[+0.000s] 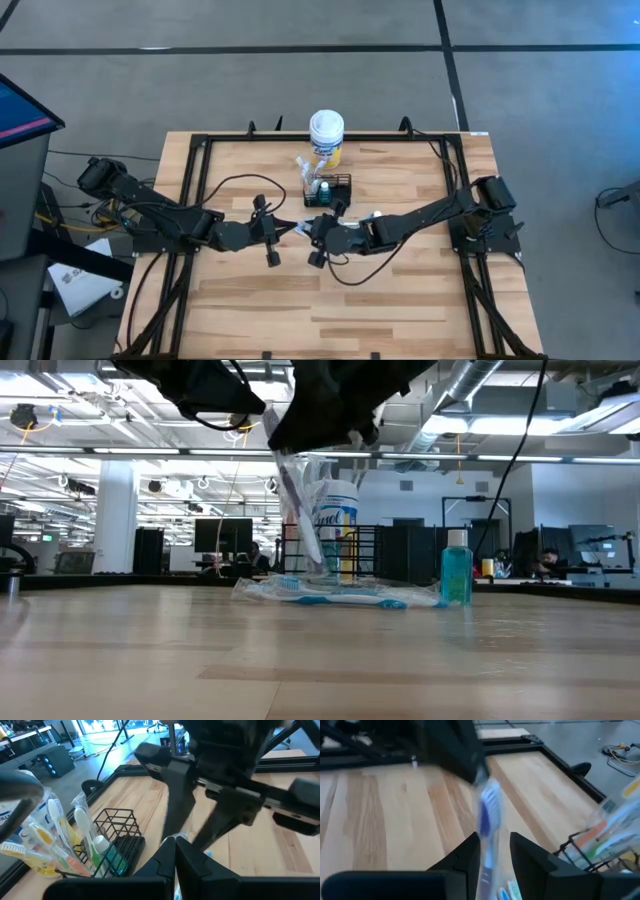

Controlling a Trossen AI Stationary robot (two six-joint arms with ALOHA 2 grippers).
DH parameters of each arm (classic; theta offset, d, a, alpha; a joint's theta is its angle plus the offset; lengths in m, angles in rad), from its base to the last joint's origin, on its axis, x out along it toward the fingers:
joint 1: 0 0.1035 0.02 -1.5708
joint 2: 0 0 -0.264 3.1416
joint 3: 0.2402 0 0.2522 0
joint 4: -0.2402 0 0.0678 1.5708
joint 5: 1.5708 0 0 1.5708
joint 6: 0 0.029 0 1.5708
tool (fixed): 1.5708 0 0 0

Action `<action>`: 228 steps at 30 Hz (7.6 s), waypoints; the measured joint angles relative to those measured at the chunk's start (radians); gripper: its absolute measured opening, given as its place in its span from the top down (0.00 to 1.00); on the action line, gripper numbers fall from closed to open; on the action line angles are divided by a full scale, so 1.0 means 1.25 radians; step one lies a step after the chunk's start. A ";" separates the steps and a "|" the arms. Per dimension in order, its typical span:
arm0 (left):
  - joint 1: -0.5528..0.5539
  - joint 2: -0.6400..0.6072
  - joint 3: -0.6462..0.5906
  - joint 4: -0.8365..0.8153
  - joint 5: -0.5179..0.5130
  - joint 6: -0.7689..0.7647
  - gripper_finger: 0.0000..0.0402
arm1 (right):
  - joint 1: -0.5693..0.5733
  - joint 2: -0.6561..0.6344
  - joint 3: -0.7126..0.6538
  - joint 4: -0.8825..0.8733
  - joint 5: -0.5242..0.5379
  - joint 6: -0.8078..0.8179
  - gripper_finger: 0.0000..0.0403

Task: Pick & Place toothbrushing station
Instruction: Put the violet toothbrush into the black wire organizer, then put the blue toothbrush into the black wire organizer

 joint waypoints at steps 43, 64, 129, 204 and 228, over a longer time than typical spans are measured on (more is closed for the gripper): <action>-0.003 -0.123 -0.072 0.010 -0.006 -0.026 0.81 | -0.009 -0.045 0.000 -0.042 0.068 -0.060 1.00; -0.010 -0.157 -0.106 0.041 -0.006 -0.039 0.81 | -0.075 -0.324 -0.289 0.199 0.112 -0.086 1.00; -0.010 -0.157 -0.128 0.095 -0.005 -0.042 0.81 | -0.334 -0.218 -0.496 0.579 -0.065 -0.046 1.00; 0.008 -0.140 -0.294 0.165 0.093 -0.126 0.81 | -0.148 -0.515 -0.495 0.264 -0.104 -0.104 0.63; 0.137 0.193 -0.318 0.364 0.198 -0.140 0.81 | -0.037 -0.514 -0.495 0.254 -0.104 -0.104 0.66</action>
